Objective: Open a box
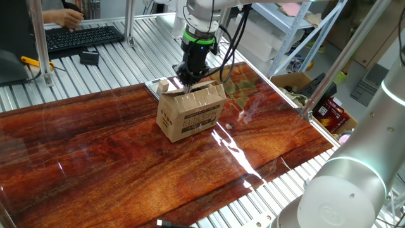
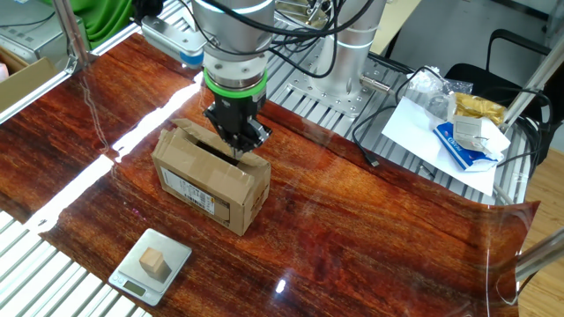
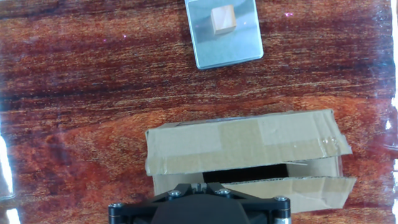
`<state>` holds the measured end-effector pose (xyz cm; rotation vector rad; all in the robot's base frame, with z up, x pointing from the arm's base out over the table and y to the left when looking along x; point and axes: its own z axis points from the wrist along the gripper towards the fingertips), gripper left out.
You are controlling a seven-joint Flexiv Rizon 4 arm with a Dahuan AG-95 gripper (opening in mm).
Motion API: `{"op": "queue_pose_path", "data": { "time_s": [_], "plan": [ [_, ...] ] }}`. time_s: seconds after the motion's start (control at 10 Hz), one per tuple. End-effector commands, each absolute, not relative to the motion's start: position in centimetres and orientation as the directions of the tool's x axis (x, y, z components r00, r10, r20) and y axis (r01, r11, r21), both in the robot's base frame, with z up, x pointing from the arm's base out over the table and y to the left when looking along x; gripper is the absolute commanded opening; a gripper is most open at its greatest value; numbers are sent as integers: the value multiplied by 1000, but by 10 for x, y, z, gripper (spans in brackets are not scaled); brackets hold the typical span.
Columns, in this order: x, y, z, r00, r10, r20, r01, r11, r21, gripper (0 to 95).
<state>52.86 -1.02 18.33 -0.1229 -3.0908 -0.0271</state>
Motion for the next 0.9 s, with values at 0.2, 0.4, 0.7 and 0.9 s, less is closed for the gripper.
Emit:
{"op": "queue_pose_path", "data": {
  "time_s": [0.2,0.4,0.7,0.9],
  "plan": [
    [530,-10,182,-995,82,50,83,996,18,0],
    [531,-10,181,-995,83,49,83,996,18,0],
    [532,-9,180,-995,86,51,87,996,19,0],
    [533,-9,179,-995,86,50,87,996,19,0]
  ]
}}
